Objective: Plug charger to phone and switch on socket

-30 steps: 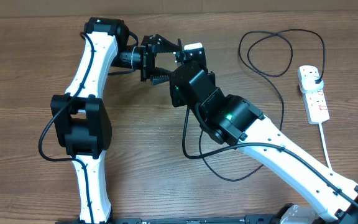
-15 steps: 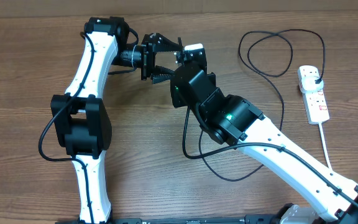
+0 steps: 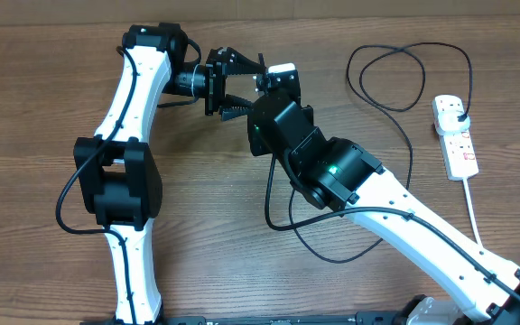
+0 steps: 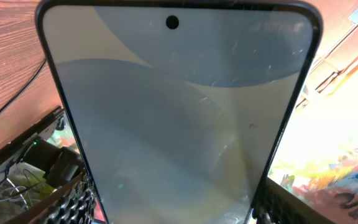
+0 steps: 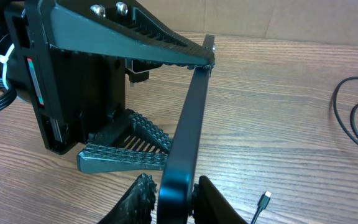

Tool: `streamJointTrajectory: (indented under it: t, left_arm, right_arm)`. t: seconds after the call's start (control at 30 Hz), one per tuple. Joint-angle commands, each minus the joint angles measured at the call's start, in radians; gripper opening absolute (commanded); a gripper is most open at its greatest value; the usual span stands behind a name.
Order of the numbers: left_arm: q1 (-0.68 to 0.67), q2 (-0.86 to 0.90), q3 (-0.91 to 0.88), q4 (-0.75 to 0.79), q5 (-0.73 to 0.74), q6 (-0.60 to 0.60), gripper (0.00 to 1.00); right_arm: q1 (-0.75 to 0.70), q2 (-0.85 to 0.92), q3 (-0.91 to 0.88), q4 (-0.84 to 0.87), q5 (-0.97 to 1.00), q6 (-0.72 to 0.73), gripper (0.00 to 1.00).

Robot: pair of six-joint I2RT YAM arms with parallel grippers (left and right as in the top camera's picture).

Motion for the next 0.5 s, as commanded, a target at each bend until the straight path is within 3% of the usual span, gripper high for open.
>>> streamJointTrajectory:
  t: [0.0,0.47]
  left_arm:
    - [-0.008,-0.017,0.026,0.001,0.041,-0.016,0.68]
    - [-0.008,-0.017,0.026,0.0,0.066,-0.016,0.72]
  right_arm:
    - [0.005,0.0,0.022,0.003,0.01,0.026,0.2]
    - [0.005,0.0,0.022,0.003,0.011,0.026,0.04]
